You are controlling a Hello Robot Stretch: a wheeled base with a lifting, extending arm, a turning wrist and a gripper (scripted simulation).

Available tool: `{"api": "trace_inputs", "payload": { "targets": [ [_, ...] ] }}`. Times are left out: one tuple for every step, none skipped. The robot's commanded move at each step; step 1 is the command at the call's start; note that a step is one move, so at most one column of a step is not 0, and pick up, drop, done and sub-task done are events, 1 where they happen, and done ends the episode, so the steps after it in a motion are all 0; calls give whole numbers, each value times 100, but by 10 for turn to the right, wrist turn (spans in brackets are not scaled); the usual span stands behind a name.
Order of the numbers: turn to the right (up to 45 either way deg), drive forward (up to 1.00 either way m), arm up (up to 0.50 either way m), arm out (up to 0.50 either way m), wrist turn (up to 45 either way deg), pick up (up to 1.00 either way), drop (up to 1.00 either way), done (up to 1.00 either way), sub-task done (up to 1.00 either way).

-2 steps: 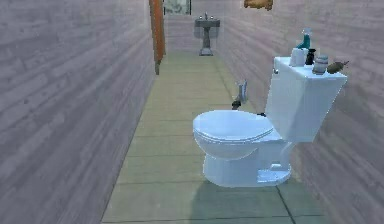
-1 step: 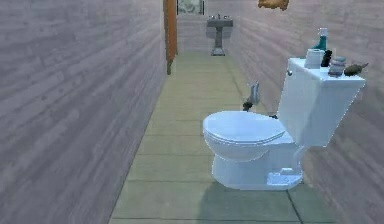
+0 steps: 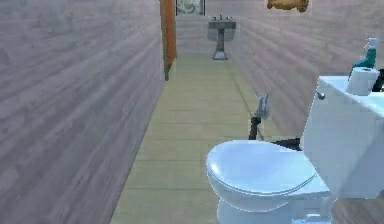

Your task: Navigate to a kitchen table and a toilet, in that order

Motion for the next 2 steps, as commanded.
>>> {"api": "trace_inputs", "payload": {
  "targets": [
    [300,0,0,0,0,0,0,0,0],
    [0,0,0,0,0,0,0,100,0]
  ]
}}
